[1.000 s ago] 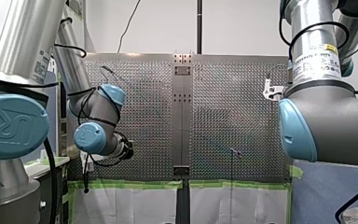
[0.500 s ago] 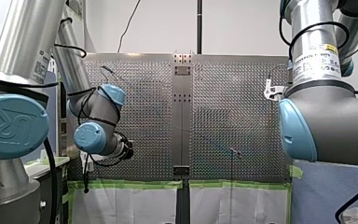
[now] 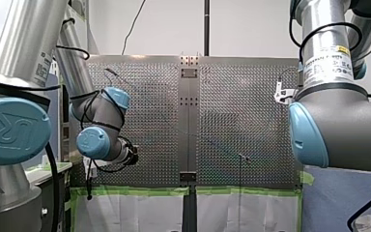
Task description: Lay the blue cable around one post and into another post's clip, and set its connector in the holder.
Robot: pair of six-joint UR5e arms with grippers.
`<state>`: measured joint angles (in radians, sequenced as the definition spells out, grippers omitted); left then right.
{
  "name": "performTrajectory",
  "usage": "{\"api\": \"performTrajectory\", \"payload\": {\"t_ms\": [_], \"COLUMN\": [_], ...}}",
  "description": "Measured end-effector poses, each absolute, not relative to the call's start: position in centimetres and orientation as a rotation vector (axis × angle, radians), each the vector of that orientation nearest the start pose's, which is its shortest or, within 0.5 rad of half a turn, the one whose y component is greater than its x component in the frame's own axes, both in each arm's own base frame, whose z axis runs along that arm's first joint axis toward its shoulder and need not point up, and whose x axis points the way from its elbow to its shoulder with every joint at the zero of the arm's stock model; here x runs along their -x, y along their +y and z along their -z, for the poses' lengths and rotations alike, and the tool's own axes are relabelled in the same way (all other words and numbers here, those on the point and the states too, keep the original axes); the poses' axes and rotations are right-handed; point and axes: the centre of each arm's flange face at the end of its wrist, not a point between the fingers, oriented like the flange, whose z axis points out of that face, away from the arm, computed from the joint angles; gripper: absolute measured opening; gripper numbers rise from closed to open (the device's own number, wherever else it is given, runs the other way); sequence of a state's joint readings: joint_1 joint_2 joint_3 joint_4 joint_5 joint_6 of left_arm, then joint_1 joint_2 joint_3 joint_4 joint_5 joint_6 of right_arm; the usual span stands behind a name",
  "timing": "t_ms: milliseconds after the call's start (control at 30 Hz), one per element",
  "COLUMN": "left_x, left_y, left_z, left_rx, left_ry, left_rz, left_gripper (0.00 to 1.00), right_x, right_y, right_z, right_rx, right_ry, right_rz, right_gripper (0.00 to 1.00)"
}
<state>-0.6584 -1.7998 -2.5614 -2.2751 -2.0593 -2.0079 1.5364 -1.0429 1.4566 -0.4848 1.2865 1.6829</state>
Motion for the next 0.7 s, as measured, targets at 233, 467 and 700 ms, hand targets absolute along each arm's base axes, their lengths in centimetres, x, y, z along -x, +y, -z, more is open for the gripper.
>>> {"api": "performTrajectory", "payload": {"t_ms": [233,467,700], "left_x": [-16.8,-16.8,-16.8], "left_y": [-23.94,-23.94,-23.94], "left_z": [-8.42,-8.42,-8.42], "left_rx": [0.116,0.116,0.116], "left_ry": [1.887,1.887,1.887], "left_rz": [0.28,0.28,0.28], "left_gripper": [1.0,1.0,1.0], "right_x": [-13.41,-13.32,-13.34], "right_y": [-68.15,-68.19,-68.17], "right_z": [-27.93,-27.94,-27.94], "right_rx": [-1.275,-1.263,-1.265], "right_ry": [-1.131,-1.137,-1.134], "right_rz": [-1.474,-1.467,-1.465], "right_gripper": [0.99,0.99,0.99]}}
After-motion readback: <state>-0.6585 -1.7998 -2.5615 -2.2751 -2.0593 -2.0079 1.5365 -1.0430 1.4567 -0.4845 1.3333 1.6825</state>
